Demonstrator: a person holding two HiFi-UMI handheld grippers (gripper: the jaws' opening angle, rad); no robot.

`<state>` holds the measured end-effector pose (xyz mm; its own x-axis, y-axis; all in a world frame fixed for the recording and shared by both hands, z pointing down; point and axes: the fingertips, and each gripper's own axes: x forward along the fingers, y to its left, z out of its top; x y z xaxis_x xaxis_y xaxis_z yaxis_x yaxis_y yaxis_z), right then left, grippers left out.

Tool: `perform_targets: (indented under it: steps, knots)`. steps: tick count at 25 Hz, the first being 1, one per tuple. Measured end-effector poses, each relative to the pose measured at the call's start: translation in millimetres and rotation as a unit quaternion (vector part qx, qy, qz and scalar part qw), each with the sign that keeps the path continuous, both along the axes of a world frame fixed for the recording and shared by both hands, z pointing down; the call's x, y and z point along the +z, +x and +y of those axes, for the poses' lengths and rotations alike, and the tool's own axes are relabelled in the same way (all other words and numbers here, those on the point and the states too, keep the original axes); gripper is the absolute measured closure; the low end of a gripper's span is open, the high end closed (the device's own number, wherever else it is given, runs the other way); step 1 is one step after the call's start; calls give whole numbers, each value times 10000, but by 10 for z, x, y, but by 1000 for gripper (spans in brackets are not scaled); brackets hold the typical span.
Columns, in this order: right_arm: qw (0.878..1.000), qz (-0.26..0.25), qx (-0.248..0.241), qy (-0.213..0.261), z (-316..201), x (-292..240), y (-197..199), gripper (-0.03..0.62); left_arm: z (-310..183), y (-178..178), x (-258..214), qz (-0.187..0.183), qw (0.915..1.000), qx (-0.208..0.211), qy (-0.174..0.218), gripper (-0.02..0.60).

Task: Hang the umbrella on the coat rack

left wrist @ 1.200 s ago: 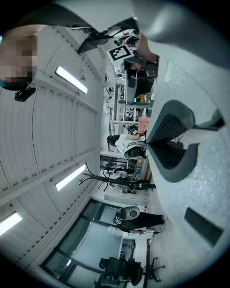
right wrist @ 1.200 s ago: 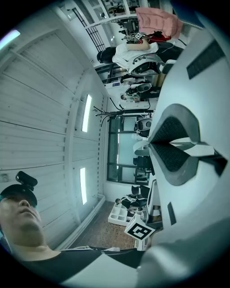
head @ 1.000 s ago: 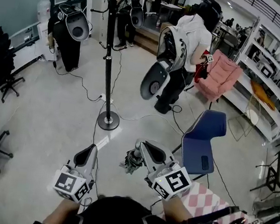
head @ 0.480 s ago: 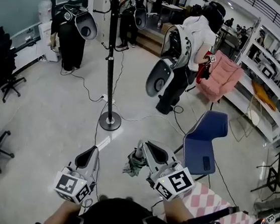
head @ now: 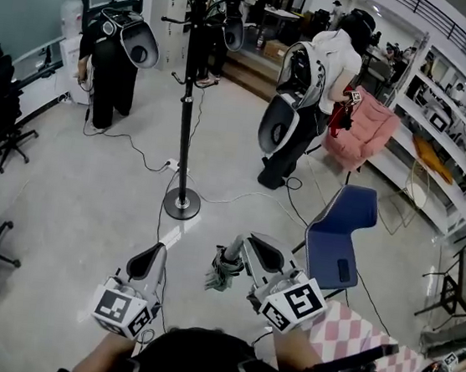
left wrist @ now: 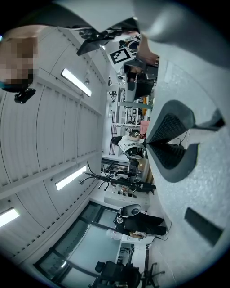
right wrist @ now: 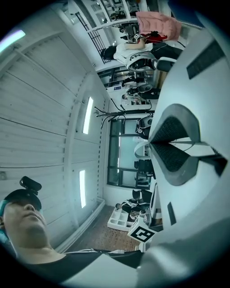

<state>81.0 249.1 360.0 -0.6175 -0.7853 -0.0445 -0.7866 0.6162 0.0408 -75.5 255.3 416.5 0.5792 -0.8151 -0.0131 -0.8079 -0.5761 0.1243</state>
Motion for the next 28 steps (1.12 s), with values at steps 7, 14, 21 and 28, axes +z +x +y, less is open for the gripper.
perform_targets:
  steps: [7, 14, 21, 28]
  knots:
    - [9999, -58, 130, 37, -86, 10, -255, 586, -40, -263, -5, 39, 9998, 160, 103, 569]
    - [10000, -33, 43, 21, -278, 27, -393, 586, -175, -366, 19, 68, 9998, 161, 132, 569]
    - [9997, -93, -205, 59, -594, 9, -525, 586, -457, -470, 7, -3, 9999, -42, 117, 569]
    - [9990, -95, -416, 103, -1042, 12, -528, 586, -891, -440, -11, -39, 9997, -183, 130, 569]
